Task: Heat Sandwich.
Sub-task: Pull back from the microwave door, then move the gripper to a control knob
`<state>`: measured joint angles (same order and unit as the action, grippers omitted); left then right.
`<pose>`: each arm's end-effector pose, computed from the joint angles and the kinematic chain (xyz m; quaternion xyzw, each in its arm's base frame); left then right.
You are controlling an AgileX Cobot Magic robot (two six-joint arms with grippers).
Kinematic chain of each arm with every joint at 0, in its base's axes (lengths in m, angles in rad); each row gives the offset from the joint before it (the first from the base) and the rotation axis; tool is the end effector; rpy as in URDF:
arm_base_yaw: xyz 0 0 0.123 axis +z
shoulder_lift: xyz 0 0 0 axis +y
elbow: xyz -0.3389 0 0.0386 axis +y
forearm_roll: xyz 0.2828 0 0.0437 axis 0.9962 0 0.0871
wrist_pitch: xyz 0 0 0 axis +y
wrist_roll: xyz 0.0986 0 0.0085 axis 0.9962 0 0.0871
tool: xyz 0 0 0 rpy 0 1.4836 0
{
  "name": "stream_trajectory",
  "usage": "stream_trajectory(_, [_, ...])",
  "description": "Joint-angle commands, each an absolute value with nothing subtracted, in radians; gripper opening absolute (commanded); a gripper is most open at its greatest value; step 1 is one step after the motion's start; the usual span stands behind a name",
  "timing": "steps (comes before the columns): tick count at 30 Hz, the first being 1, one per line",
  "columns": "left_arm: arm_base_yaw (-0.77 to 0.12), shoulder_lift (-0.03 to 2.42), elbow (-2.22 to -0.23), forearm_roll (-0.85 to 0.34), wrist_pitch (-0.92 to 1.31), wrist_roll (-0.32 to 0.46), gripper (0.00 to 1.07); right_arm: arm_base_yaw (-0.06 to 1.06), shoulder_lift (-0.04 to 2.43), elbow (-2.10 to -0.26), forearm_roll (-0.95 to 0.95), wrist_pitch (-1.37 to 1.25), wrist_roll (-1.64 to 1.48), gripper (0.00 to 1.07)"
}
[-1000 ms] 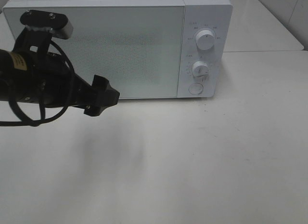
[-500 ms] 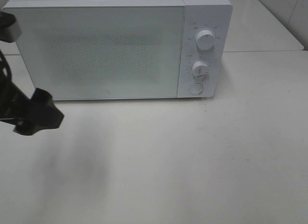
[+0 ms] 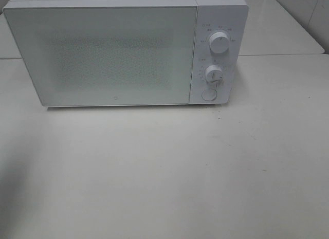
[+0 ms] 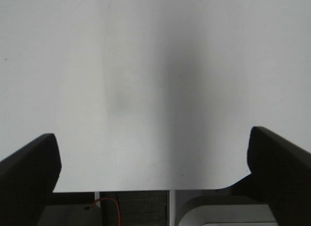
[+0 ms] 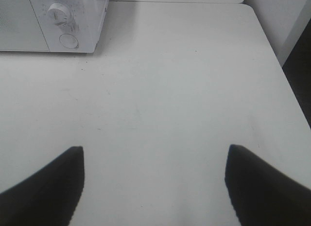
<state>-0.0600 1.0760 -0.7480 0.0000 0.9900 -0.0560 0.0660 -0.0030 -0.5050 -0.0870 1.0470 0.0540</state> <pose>0.1874 -0.0113 0.2965 0.0020 0.9856 -0.0098 0.1689 -0.0238 -0.0090 0.2933 -0.0035 0.8467 -0.0116 0.5319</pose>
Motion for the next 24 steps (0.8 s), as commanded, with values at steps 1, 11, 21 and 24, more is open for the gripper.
stream_trajectory(1, [-0.023,1.015,-0.749,0.000,1.068,-0.052,1.01,0.059,-0.030,-0.505,-0.090,1.037,0.052,0.76])
stream_trajectory(11, [-0.022,0.747,-0.652,-0.013,1.114,0.011,1.01,0.059,-0.030,-0.505,-0.090,1.037,0.052,0.76])
stream_trajectory(21, [-0.022,0.467,-0.536,-0.010,1.110,0.020,1.01,0.059,-0.030,-0.505,-0.090,1.037,0.052,0.76])
stream_trajectory(24, [-0.022,0.387,-0.528,-0.006,1.080,0.019,1.01,0.059,-0.030,-0.505,-0.090,1.037,0.052,0.76])
